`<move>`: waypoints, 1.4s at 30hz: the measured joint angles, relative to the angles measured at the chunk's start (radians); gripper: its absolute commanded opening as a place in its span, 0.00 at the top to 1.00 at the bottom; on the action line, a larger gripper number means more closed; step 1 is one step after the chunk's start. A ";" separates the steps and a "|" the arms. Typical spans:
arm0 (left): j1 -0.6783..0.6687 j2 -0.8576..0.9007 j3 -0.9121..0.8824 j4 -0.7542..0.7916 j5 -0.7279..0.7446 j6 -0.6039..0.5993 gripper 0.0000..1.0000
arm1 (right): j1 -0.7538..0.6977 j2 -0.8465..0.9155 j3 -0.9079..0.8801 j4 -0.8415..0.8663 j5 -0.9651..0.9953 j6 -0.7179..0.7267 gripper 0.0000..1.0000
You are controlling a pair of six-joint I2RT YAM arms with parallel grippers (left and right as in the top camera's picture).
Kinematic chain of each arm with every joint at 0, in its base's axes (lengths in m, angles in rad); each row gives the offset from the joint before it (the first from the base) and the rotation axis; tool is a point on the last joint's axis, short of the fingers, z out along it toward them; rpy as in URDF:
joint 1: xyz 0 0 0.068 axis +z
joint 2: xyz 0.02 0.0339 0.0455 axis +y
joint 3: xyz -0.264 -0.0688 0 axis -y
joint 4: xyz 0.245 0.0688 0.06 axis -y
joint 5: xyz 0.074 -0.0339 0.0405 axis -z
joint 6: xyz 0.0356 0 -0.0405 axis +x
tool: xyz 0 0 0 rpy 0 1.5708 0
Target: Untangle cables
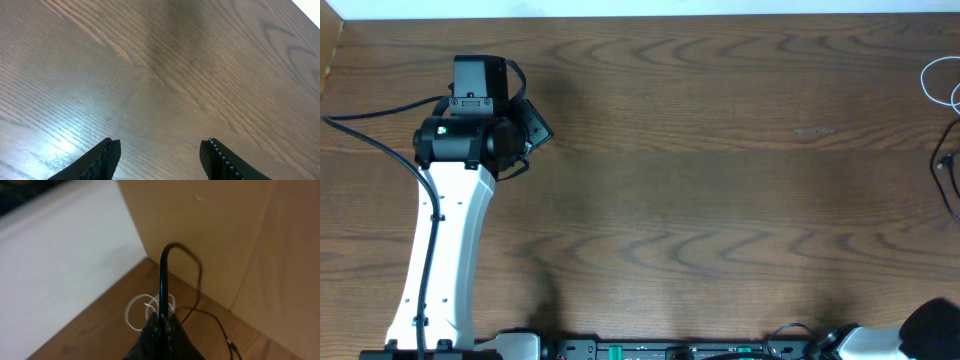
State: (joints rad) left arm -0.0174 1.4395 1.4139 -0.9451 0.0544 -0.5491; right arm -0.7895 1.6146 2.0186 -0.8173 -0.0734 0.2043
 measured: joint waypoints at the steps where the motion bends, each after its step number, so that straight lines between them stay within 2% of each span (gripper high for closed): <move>1: 0.000 0.000 0.000 0.000 0.000 0.000 0.43 | -0.011 0.020 0.000 -0.002 0.002 0.006 0.99; 3: 0.000 0.000 0.000 0.000 0.000 0.000 0.43 | -0.027 0.065 0.000 -0.003 0.004 0.021 0.98; 4: 0.000 0.000 0.000 0.000 0.000 0.000 0.43 | -0.035 0.090 0.000 -0.003 0.007 0.027 0.83; 6: 0.000 0.000 0.000 0.000 0.000 0.000 0.43 | -0.046 0.137 0.000 -0.002 0.012 0.043 0.42; 7: 0.000 0.000 0.000 0.000 0.000 0.000 0.43 | -0.050 0.163 0.000 -0.001 0.011 0.042 0.19; 8: 0.000 0.000 0.000 0.000 0.000 0.000 0.43 | -0.052 0.188 0.000 -0.002 0.013 0.044 0.05; 9: 0.000 0.000 0.000 0.001 0.000 0.000 0.43 | -0.053 0.216 0.000 -0.004 0.015 0.045 0.01; 18: 0.000 0.000 0.000 0.001 0.000 0.000 0.43 | -0.051 0.411 -0.010 -0.104 -0.008 0.051 0.01; 30: 0.000 0.000 0.000 0.001 0.000 -0.003 0.43 | 0.016 0.411 -0.011 -0.073 -0.384 -0.057 0.01; 38: 0.000 0.000 0.000 0.002 0.000 0.001 0.43 | 0.098 0.403 -0.011 -0.100 -0.563 -0.169 0.01; 42: 0.000 0.000 0.000 0.027 0.000 0.060 0.34 | 0.171 0.347 -0.011 -0.147 -0.596 -0.252 0.01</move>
State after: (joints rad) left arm -0.0174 1.4395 1.4139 -0.9176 0.0547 -0.4896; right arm -0.6182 1.9617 2.0075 -0.9646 -0.6693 -0.0479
